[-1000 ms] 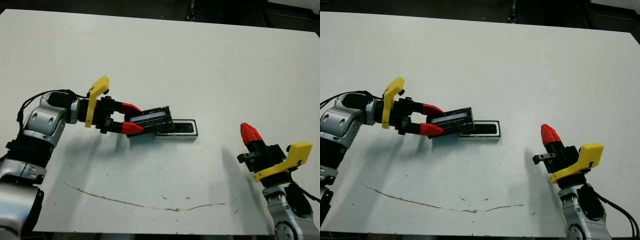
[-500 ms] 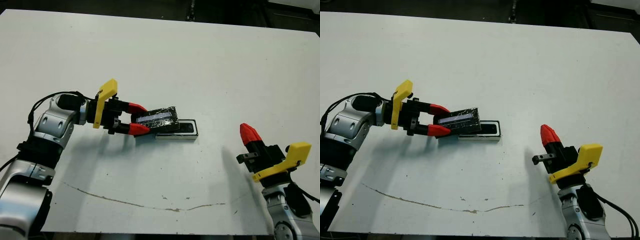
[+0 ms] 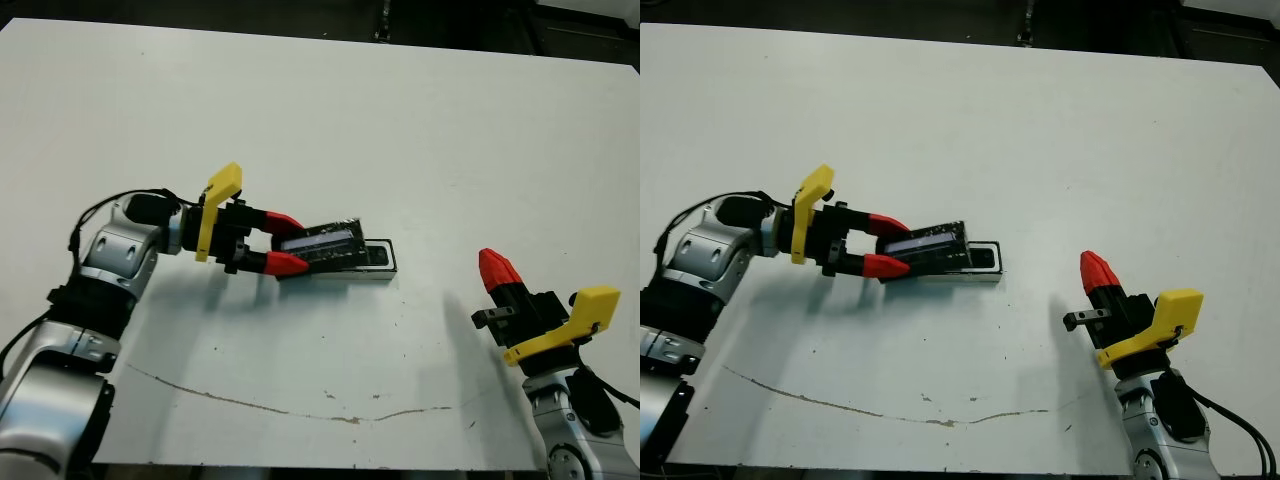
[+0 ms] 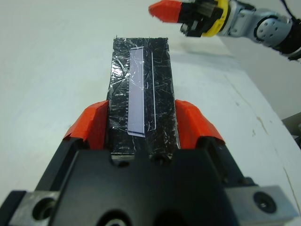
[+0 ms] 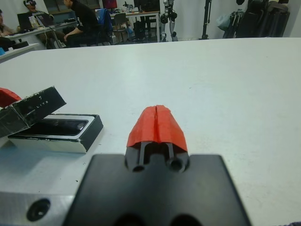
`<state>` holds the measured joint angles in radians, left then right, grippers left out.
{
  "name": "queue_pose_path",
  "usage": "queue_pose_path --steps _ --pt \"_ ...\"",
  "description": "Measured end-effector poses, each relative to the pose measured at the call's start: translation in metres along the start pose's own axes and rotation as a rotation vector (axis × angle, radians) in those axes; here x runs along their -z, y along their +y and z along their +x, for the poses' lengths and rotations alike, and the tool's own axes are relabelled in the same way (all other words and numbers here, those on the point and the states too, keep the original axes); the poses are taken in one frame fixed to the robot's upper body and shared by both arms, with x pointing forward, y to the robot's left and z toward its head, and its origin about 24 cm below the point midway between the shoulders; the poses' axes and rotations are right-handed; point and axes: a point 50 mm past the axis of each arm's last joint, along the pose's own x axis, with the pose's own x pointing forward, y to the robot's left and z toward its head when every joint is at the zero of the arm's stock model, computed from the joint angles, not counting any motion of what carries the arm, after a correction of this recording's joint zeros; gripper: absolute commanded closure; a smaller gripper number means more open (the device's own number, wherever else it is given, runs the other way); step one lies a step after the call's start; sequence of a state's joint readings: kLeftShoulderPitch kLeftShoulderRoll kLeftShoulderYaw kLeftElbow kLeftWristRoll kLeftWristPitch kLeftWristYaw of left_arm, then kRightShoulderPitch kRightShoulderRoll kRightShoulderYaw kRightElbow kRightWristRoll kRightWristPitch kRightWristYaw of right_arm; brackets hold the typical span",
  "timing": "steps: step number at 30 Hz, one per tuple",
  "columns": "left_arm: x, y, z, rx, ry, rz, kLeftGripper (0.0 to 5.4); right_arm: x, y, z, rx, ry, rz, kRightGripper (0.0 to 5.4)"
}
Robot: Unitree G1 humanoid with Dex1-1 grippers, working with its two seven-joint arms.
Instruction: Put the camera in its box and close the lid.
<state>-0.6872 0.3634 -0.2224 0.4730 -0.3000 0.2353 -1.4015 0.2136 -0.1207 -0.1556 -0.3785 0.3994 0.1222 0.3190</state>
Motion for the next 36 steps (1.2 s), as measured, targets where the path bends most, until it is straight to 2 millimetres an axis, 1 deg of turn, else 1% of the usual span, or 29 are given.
queue_pose_path --steps 7,14,18,30,36 --pt "-0.001 0.003 0.013 0.003 0.022 0.029 2.24 0.000 0.000 0.000 0.000 -0.002 0.008 5.40" --pt "0.002 0.004 0.034 -0.022 0.062 0.098 2.24 0.000 0.000 0.000 0.000 -0.003 0.016 5.40" --pt "0.000 0.004 0.041 -0.027 0.083 0.117 2.24 0.000 0.000 -0.001 0.000 -0.004 0.016 5.40" --pt "-0.004 0.002 0.042 -0.031 0.091 0.167 2.24 0.001 0.000 -0.001 0.000 -0.008 0.018 5.40" --pt "-0.006 0.003 0.040 -0.045 0.100 0.156 2.24 0.002 -0.001 -0.001 0.000 -0.007 0.018 5.40"
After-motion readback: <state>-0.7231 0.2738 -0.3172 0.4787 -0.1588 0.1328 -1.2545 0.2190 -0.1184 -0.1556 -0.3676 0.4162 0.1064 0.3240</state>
